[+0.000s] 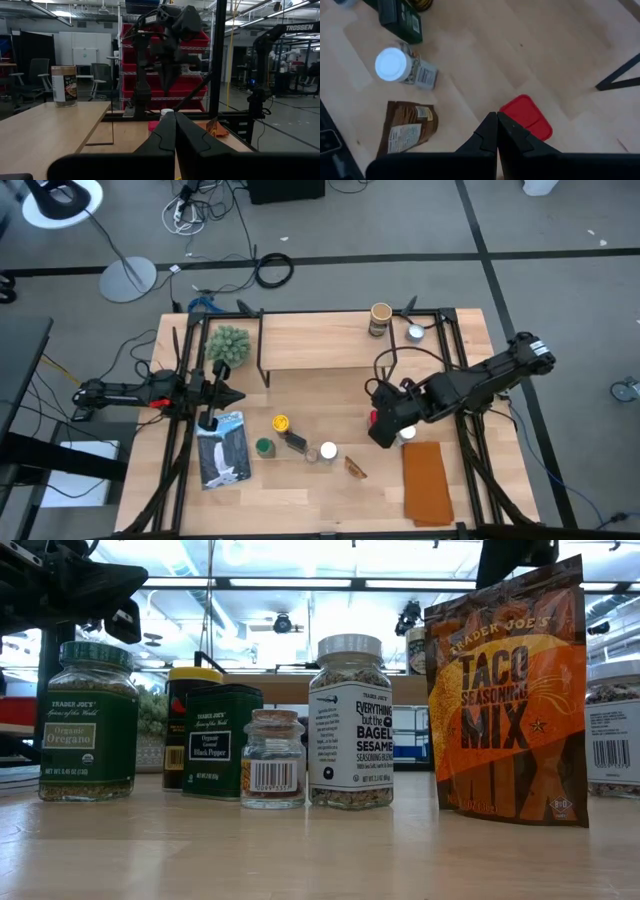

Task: Shelf spices
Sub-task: Put the right white seasoning bottle on the shelf

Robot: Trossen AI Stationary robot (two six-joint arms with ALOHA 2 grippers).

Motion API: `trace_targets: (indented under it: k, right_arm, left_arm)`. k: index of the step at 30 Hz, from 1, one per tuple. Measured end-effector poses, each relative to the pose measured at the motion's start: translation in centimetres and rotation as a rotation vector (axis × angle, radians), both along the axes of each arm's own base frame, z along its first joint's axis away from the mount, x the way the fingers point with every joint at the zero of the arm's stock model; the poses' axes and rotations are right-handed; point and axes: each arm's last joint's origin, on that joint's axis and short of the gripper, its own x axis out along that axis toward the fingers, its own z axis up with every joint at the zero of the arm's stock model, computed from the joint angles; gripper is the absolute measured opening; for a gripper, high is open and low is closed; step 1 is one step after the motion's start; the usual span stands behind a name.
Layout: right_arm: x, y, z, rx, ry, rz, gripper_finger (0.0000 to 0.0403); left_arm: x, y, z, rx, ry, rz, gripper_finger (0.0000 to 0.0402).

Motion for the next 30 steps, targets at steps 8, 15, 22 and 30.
trace_targets:
  k: [8, 15, 22, 30]
  right_arm:
    - [0.6, 0.2, -0.6, -0.026, 0.023, 0.043, 0.0007]
    - [0.4, 0.7, -0.5, -0.006, 0.014, 0.038, 0.0023]
    - [0.0, 2.3, -0.4, 0.053, -0.023, 0.027, 0.0090]
    - [-1.1, 4.1, -0.5, 0.045, -0.018, 0.060, 0.0179]
  left_arm:
    - [0.0, 0.0, 0.0, 0.000, 0.000, 0.000, 0.0006]
    - [0.0, 0.0, 0.0, 0.000, -0.001, 0.000, 0.0006]
    - [0.0, 0.0, 0.0, 0.000, -0.001, 0.000, 0.0006]
    - [0.0, 0.0, 0.0, 0.000, -0.001, 0.000, 0.0006]
